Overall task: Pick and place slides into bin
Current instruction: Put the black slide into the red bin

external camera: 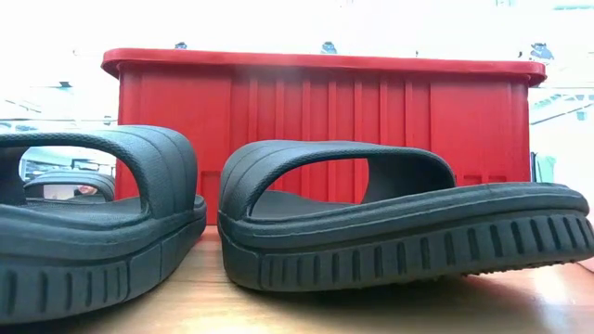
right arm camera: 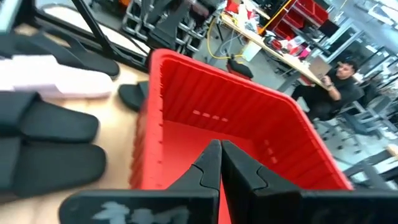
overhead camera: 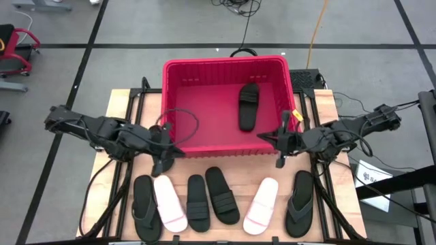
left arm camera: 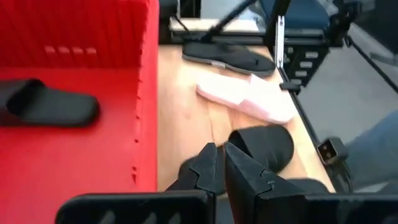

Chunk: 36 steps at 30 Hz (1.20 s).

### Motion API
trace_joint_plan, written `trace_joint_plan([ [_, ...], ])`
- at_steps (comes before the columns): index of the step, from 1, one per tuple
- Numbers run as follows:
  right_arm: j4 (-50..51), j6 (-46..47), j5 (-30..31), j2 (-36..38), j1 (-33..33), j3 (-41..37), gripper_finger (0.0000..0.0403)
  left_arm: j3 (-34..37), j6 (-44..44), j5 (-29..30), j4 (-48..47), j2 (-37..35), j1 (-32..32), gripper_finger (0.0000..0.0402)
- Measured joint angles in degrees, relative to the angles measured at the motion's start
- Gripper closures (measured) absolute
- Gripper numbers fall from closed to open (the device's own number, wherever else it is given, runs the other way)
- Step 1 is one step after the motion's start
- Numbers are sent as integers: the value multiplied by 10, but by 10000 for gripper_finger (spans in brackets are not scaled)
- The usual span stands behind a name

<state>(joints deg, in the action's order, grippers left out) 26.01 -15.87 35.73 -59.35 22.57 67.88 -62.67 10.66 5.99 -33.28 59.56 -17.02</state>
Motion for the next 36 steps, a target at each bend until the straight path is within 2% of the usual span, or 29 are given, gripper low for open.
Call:
trace_joint_plan([
  [4,0,35,0,0,14,0,402,0,-17,-45,1,32,0,369],
  [8,6,45,0,0,30,0,403,0,5,-75,0,67,-7,338],
  [13,17,22,0,0,49,0,403,0,34,-82,15,114,-34,289],
  [16,34,17,-12,2,63,0,403,0,27,-84,36,150,-55,274],
  [20,43,15,-72,5,75,0,403,0,57,-86,93,209,-85,270],
  [29,43,-4,-138,5,92,0,403,0,130,-87,264,333,-93,270],
  [36,45,-3,-167,5,92,0,403,0,168,-92,273,413,-92,270],
])
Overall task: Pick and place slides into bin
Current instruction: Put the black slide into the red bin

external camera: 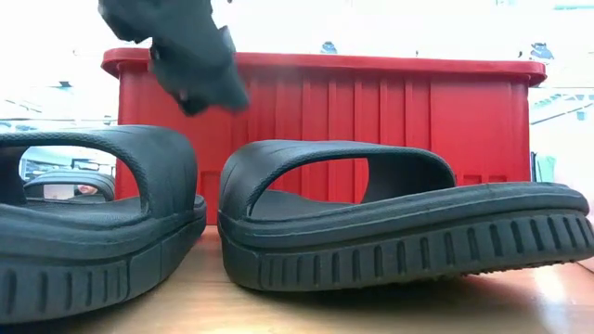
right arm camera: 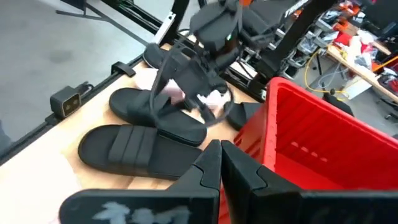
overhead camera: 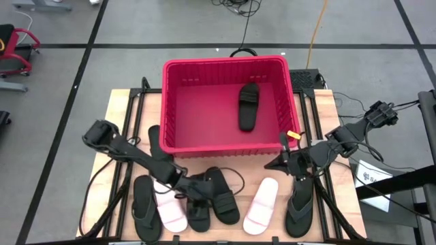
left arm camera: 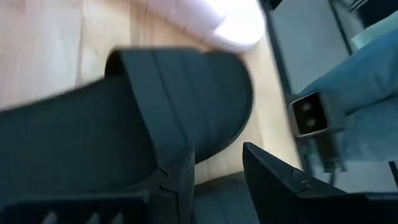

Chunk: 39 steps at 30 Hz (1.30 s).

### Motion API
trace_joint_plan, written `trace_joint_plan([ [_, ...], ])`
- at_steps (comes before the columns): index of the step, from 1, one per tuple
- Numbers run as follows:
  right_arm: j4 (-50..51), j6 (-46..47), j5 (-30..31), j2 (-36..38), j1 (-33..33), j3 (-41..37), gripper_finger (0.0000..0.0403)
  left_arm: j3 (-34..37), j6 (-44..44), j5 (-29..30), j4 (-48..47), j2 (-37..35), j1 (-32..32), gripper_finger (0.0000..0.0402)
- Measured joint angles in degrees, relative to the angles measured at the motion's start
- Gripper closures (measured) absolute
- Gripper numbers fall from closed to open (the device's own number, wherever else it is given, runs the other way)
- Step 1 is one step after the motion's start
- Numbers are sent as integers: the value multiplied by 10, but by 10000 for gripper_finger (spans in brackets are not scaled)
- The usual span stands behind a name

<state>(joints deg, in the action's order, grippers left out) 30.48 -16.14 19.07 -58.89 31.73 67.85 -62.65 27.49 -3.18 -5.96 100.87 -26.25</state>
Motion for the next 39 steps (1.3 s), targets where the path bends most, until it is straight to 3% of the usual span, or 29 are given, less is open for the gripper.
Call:
trace_joint_plan([
  [12,3,4,-1,0,0,0,403,0,3,0,-20,12,33,270],
  [16,3,4,-1,0,0,0,403,0,4,-30,-28,12,42,270],
  [25,4,4,-1,-1,0,0,403,1,8,-40,-27,24,45,270],
  [39,16,5,0,-1,0,0,403,1,75,-73,62,69,35,270],
])
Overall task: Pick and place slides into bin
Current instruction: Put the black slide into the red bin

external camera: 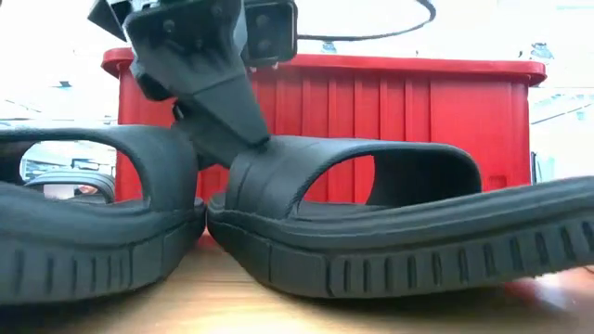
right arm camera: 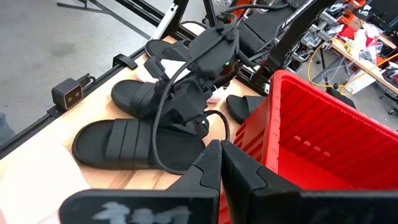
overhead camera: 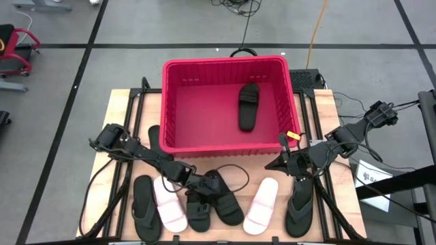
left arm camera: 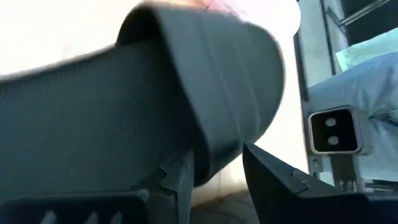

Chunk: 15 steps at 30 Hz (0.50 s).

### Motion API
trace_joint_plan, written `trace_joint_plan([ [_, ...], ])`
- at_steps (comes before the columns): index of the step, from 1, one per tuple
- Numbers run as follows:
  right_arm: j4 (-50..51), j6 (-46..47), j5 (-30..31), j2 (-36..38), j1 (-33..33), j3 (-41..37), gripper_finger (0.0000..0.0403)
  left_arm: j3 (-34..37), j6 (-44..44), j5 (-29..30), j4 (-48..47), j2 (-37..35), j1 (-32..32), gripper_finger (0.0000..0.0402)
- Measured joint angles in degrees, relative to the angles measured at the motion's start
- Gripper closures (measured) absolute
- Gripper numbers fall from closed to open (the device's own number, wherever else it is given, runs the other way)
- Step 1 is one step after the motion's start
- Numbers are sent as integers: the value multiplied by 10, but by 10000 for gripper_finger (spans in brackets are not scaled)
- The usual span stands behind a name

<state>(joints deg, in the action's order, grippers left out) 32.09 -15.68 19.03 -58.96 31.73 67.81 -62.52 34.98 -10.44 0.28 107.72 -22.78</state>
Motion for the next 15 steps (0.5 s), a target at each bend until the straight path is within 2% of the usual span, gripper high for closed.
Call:
trace_joint_plan([
  [10,0,2,1,0,0,0,403,-1,-18,-11,39,23,-3,274],
  [12,0,2,1,0,0,0,403,-1,-18,-11,43,23,-3,290],
  [15,0,2,1,0,0,0,403,-1,-16,-18,45,23,-3,335],
])
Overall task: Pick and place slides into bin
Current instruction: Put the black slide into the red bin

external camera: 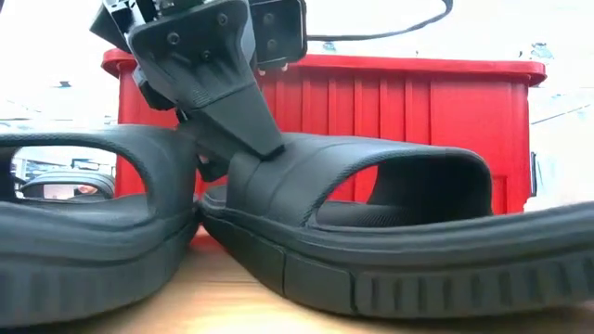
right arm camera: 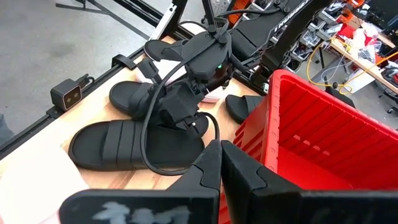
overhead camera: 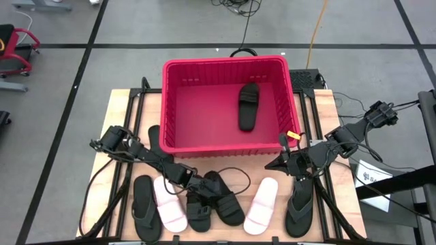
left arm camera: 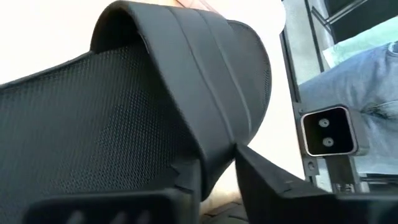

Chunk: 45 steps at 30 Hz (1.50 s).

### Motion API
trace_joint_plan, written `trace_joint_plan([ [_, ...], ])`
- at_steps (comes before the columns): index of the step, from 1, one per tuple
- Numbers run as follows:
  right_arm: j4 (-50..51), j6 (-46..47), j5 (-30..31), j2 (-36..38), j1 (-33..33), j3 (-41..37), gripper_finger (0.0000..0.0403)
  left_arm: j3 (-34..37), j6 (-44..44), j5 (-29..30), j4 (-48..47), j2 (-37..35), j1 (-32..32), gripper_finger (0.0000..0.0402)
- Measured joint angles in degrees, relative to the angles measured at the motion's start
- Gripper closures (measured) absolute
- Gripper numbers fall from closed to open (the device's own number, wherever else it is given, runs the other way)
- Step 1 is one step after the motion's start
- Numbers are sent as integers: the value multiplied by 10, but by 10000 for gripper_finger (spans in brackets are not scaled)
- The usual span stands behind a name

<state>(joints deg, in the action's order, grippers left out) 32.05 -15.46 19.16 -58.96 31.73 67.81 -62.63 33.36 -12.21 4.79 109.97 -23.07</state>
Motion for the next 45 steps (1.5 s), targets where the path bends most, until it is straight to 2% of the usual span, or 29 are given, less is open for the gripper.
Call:
trace_joint_plan([
  [2,0,0,0,0,0,0,403,0,1,-3,1,0,0,374],
  [4,0,0,0,0,0,0,403,0,4,-4,7,0,-1,391],
  [11,0,0,0,0,0,0,403,0,24,-15,39,-16,0,398],
  [16,0,-3,0,0,0,0,403,0,49,-10,38,-74,2,399],
  [20,7,-3,0,0,0,0,403,0,83,17,35,-136,0,400],
  [24,19,-3,-2,3,13,0,403,1,109,98,34,-202,-9,400],
  [28,21,5,0,5,35,0,403,0,88,244,47,-264,-25,401],
  [32,20,14,1,3,52,0,403,0,-11,422,107,-297,-39,401],
  [36,-1,13,7,-4,53,0,403,0,-146,537,214,-300,-43,401],
  [40,-83,0,72,-10,46,-17,403,0,-241,574,286,-289,-34,401],
  [45,-300,-31,150,-11,28,-87,403,0,-381,559,370,-288,-24,401],
])
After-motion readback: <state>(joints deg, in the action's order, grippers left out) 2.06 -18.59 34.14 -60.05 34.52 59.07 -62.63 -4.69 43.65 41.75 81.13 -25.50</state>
